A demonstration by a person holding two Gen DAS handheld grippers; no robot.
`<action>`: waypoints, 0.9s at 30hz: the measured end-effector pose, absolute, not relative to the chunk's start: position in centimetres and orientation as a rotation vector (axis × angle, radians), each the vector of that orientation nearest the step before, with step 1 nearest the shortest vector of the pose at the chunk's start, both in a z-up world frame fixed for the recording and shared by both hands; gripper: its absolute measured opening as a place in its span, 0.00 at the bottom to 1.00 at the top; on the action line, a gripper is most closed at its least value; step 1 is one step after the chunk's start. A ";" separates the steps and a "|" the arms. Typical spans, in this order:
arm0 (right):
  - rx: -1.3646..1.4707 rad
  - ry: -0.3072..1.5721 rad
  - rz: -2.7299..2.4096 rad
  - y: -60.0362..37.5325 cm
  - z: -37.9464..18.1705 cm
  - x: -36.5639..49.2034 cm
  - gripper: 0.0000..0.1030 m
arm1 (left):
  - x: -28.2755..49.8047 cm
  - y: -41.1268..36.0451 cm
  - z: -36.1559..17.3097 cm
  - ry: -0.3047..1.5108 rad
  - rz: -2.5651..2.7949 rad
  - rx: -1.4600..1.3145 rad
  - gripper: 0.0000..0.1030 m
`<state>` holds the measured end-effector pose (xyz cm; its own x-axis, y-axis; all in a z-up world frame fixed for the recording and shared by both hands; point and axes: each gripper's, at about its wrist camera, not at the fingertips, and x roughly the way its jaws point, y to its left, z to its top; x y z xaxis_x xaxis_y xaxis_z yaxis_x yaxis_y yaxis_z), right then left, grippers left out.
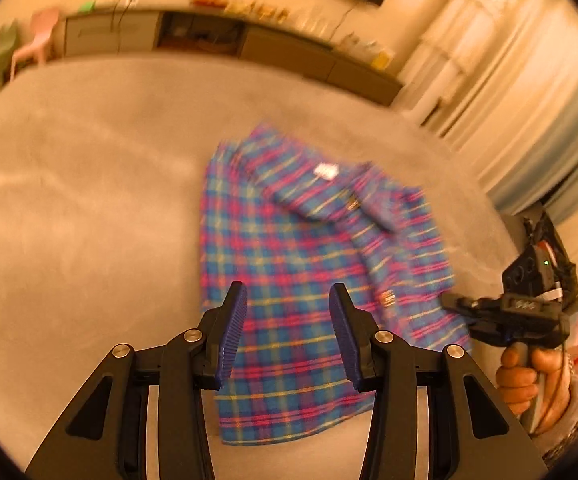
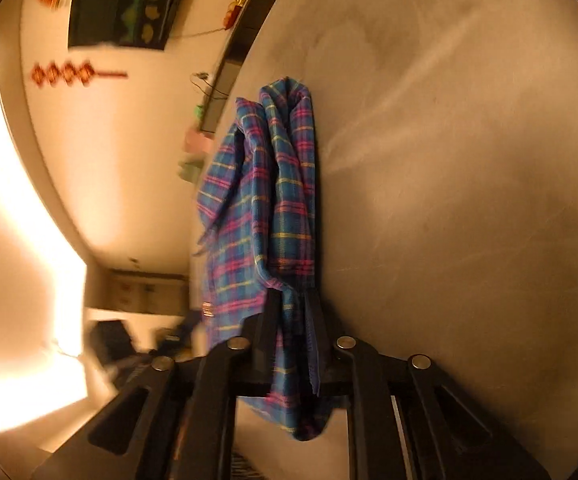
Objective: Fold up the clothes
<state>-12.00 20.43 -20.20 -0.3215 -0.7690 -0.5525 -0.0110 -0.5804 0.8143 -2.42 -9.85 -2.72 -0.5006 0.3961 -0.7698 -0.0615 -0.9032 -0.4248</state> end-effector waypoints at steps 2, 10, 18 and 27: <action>1.405 -0.811 -2.121 20.2 -17.9 -11.6 0.39 | -2.3 -9.7 -2.2 -0.487 2.473 -1.371 0.44; 1.069 -0.135 -2.374 14.5 -11.0 -8.6 0.34 | -2.0 -9.0 -1.4 -0.399 2.486 -1.372 0.44; 1.278 0.087 -2.336 11.4 -16.3 -10.7 0.26 | -2.4 -7.2 -4.7 -0.278 2.407 -1.467 0.44; 1.232 0.055 -2.422 12.4 -16.8 -18.3 0.26 | -5.6 -4.4 -5.0 -0.225 2.555 -1.427 0.45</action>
<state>-18.32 12.41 -16.83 -0.5188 -0.3486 -0.7806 0.3837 -0.9109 0.1517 -5.61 -4.39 -4.96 -0.5109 0.2524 -0.8218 -0.1046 -0.9671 -0.2320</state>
